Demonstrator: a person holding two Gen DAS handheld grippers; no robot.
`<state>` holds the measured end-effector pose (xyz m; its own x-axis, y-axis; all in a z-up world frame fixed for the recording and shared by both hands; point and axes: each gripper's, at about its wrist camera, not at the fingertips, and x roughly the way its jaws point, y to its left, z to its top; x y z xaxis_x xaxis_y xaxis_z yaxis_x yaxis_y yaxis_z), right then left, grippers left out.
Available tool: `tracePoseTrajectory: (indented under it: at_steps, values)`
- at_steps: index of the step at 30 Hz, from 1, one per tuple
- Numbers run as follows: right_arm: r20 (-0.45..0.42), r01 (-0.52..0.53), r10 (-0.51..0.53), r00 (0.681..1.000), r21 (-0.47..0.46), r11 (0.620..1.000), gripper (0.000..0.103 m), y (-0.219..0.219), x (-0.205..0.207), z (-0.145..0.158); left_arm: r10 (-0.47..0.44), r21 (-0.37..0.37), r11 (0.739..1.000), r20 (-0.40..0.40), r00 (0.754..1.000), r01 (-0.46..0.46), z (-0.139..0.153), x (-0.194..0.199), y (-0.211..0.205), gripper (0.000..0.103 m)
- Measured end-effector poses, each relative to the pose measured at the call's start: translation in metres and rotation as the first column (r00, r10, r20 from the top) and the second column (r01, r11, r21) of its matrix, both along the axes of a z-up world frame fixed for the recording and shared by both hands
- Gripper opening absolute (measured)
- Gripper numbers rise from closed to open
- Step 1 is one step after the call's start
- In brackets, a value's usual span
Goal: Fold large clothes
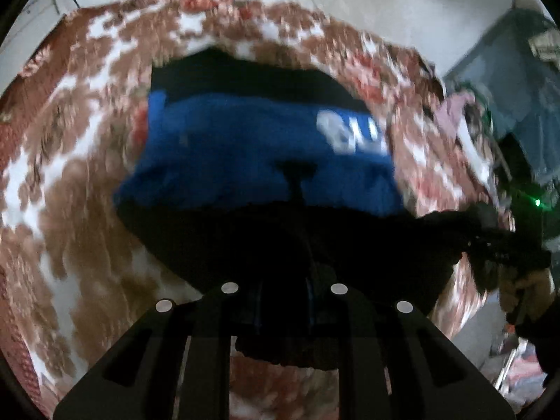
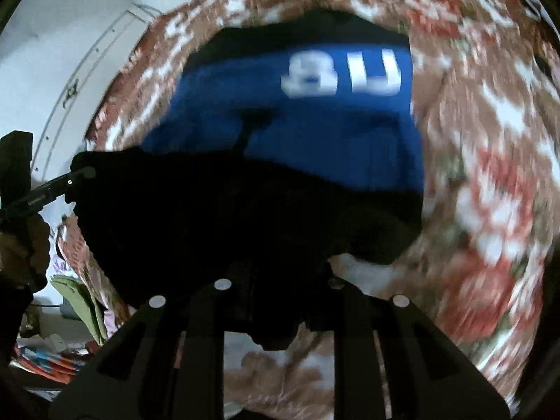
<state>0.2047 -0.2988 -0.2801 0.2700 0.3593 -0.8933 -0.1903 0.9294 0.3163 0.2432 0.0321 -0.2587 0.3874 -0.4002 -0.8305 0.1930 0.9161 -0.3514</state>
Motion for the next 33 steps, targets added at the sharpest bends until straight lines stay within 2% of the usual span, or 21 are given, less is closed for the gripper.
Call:
tracePoseTrajectory:
  at_steps: [4,6,9,12,17,22,24,26,30,31,32,33]
  values:
    - [0.083,-0.038,0.039,0.996,-0.006,0.999,0.02,-0.012,0.043,0.032,0.062,-0.013,0.998,0.083,0.995,-0.061,0.026,0.04,0.001,0.016]
    - [0.132,-0.063,0.068,0.989,-0.043,0.997,0.02,-0.012,0.069,0.04,0.082,-0.026,0.996,0.104,0.991,-0.08,0.029,0.06,0.001,0.016]
    - [0.16,-0.054,0.071,0.985,-0.106,0.993,0.02,-0.006,0.108,0.036,0.1,-0.046,0.994,0.116,0.988,-0.095,0.027,0.095,0.003,0.016]
    - [0.16,-0.025,0.046,0.986,-0.129,0.991,0.02,-0.003,0.15,0.034,0.087,-0.025,0.996,0.116,0.989,-0.085,0.021,0.13,0.002,0.016]
    - [0.124,0.026,-0.01,0.992,-0.134,0.991,0.021,-0.006,0.228,0.02,0.087,-0.051,0.995,0.042,0.995,-0.085,0.005,0.205,0.016,0.016]
    - [0.064,0.083,-0.076,0.995,-0.114,0.99,0.023,-0.017,0.296,-0.005,0.068,-0.047,0.996,-0.034,0.997,-0.069,-0.018,0.283,0.034,0.016]
    - [0.056,0.092,-0.084,0.995,-0.16,0.983,0.025,-0.021,0.324,-0.019,0.07,-0.027,0.997,-0.065,0.995,-0.072,-0.034,0.311,0.04,0.016]
    - [0.045,0.114,-0.108,0.993,-0.18,0.977,0.032,-0.028,0.341,-0.031,0.081,-0.011,0.997,-0.1,0.992,-0.083,-0.052,0.333,0.046,0.017]
    - [-0.008,0.194,-0.197,0.98,-0.139,0.971,0.049,-0.054,0.372,-0.066,0.136,-0.004,0.99,-0.182,0.974,-0.139,-0.099,0.373,0.059,0.019]
    - [-0.018,0.213,-0.216,0.976,-0.123,0.969,0.059,-0.061,0.374,-0.071,0.157,-0.025,0.986,-0.222,0.962,-0.167,-0.113,0.381,0.066,0.024]
    - [-0.026,0.228,-0.232,0.972,-0.103,0.968,0.069,-0.067,0.376,-0.074,0.158,-0.056,0.982,-0.271,0.95,-0.18,-0.125,0.388,0.071,0.025]
    - [-0.027,0.248,-0.251,0.968,-0.087,0.965,0.073,-0.074,0.377,-0.074,0.162,-0.07,0.979,-0.296,0.941,-0.191,-0.131,0.39,0.075,0.026]
